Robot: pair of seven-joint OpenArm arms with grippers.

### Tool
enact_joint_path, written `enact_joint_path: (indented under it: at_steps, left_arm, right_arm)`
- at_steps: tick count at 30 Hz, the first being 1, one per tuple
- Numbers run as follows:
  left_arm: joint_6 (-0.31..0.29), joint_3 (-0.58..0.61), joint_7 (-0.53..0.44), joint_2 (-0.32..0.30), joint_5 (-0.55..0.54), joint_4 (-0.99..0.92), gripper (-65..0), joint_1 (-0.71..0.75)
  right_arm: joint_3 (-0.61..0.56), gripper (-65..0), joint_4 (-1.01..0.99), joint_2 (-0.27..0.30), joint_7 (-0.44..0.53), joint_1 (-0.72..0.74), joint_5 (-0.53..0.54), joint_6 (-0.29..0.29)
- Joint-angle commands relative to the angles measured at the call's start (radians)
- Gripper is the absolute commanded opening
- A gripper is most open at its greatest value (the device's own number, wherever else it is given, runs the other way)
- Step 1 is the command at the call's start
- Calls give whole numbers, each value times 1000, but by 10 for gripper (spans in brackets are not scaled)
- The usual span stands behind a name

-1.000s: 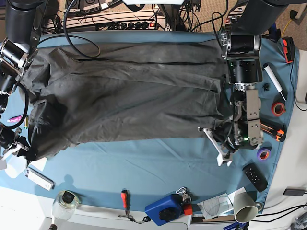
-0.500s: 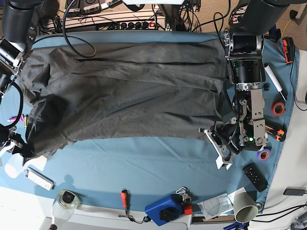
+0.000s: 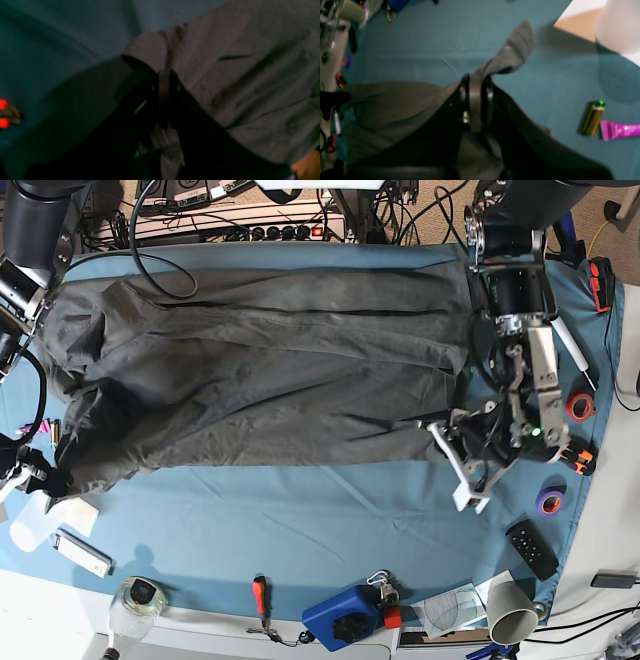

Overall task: Fold the T-shirt properly
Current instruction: 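Lay the hem over the folded edge, forming a long strip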

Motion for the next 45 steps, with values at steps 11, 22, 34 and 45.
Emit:
enact_joint_path:
  at_steps: [11, 22, 34, 45]
  left_arm:
    - [-60, -122, 0, -28, -156, 52, -650, 43]
    - [-80, -123, -4, -77, -187, 137, -650, 123]
    - [-98, -124, -16, -77, -227, 259, -650, 256]
    - [-98, -124, -31, -77, -227, 296, -650, 286]
  right_arm:
    - [6, -650, 20, 35, 11, 12, 80, 1]
    - [42, -650, 168, 102, 11, -188, 229, 1]
    - [170, -650, 313, 89, 11, -387, 203, 1]
    - [215, -650, 313, 89, 11, -437, 211, 1]
